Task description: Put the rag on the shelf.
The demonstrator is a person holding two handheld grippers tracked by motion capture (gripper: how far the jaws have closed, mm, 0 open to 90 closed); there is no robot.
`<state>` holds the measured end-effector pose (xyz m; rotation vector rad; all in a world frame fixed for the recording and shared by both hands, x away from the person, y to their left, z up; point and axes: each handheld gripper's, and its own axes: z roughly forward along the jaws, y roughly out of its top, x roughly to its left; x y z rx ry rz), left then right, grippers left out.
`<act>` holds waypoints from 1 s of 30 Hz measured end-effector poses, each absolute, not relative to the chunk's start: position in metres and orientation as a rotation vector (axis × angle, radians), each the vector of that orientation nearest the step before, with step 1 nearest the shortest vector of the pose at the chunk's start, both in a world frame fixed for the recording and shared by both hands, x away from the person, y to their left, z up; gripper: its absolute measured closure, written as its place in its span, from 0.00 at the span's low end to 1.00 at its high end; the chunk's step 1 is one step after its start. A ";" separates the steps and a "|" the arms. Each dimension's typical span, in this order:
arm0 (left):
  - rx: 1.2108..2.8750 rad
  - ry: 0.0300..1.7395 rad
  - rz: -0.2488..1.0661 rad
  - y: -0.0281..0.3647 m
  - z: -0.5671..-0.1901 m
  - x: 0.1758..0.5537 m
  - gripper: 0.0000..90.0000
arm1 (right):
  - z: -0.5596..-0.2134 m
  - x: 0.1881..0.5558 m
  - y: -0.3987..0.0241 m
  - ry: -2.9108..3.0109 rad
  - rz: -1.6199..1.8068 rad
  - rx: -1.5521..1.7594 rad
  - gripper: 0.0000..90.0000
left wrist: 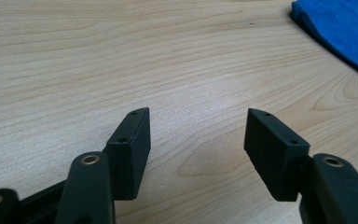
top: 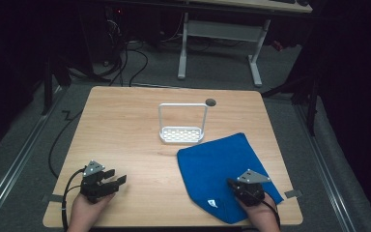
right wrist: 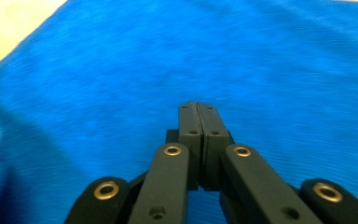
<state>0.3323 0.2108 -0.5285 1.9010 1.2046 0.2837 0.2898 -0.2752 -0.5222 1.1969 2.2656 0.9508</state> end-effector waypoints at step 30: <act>2.107 0.784 0.028 0.073 -0.521 0.289 0.60 | -0.518 0.284 -0.230 2.359 1.066 1.047 0.98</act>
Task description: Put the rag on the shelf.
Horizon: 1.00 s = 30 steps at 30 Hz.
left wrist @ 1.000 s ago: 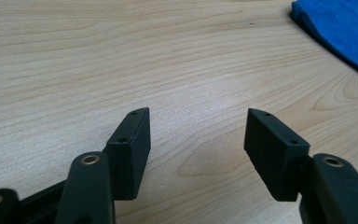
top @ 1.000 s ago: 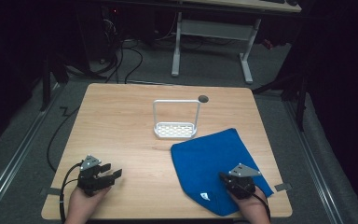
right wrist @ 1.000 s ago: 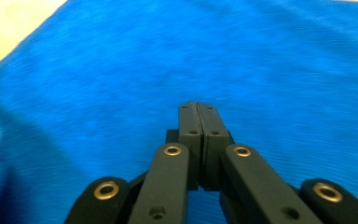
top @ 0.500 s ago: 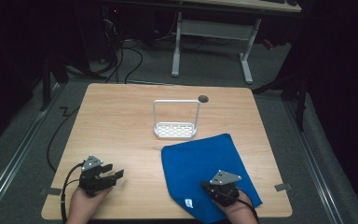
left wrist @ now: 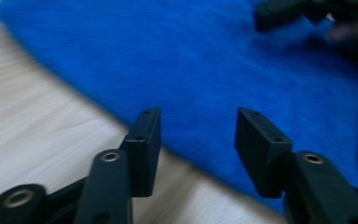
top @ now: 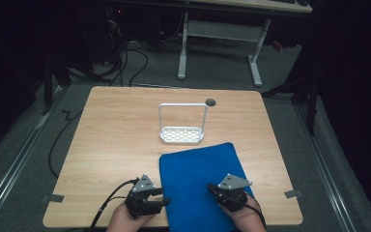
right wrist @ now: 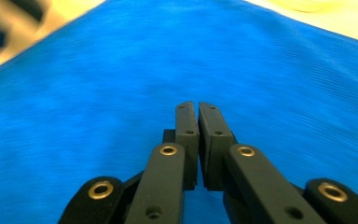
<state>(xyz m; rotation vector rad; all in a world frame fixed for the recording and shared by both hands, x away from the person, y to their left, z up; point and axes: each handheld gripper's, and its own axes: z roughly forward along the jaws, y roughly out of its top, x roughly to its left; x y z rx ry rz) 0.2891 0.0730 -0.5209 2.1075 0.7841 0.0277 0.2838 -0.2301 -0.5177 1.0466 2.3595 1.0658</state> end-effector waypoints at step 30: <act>2.107 0.953 0.131 0.151 -0.521 0.289 0.69 | -0.521 0.284 -0.230 2.407 1.044 1.029 0.93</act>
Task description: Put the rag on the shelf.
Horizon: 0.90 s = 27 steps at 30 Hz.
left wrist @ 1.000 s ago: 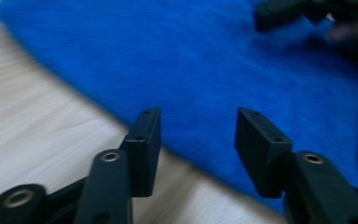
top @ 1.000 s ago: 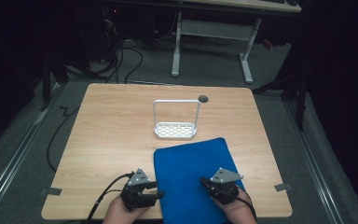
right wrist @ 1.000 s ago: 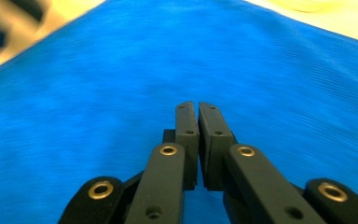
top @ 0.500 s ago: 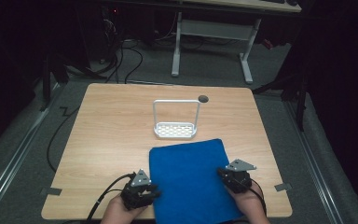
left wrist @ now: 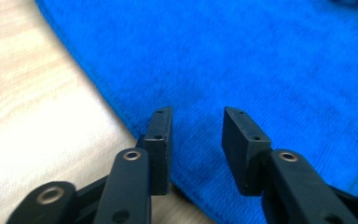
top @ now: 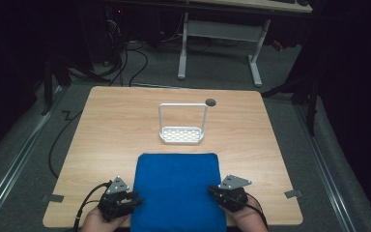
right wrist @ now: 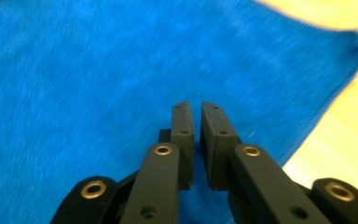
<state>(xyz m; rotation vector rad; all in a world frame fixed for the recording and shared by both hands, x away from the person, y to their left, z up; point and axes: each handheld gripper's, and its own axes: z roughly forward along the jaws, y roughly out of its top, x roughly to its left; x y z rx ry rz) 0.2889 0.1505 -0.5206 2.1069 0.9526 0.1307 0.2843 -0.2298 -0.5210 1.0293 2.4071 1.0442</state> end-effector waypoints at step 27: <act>2.051 0.940 0.249 0.144 -0.520 0.310 0.61 | -0.521 0.291 -0.250 2.285 1.072 1.142 0.81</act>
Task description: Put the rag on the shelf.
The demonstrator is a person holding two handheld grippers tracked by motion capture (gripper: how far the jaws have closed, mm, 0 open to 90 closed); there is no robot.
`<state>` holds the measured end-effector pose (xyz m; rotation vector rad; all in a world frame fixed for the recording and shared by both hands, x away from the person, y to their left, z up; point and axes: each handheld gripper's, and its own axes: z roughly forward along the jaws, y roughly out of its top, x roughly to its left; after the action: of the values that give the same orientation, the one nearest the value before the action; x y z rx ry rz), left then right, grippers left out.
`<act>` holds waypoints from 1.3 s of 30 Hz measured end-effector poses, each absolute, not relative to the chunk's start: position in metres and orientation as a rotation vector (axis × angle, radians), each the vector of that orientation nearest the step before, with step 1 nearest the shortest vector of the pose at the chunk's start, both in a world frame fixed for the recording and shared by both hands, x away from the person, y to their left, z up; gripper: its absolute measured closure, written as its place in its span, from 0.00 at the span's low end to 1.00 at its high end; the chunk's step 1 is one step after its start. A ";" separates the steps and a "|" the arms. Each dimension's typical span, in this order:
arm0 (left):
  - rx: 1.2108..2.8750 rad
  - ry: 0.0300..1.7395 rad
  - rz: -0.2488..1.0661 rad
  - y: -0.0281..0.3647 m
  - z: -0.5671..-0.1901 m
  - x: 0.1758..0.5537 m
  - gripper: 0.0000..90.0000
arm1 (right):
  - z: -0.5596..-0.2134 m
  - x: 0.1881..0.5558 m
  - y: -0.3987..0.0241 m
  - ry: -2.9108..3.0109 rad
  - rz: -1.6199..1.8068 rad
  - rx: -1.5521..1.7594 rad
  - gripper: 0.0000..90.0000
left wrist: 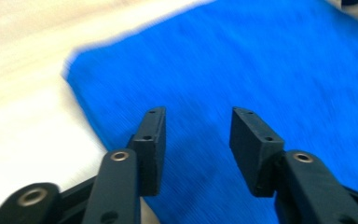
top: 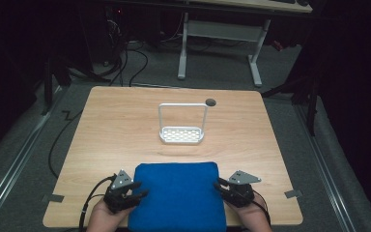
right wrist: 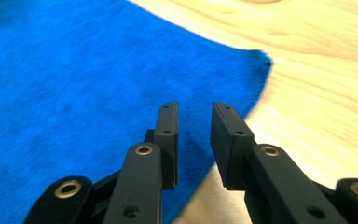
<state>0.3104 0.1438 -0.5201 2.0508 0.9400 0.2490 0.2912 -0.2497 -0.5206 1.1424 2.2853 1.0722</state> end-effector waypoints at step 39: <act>2.016 1.110 0.299 0.152 -0.533 0.372 0.78 | -0.523 0.302 -0.266 2.125 1.097 1.274 0.56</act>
<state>0.3719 0.1520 -0.5326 2.0155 1.1098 0.2995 0.3019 -0.2665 -0.5229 1.2741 2.1246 1.0965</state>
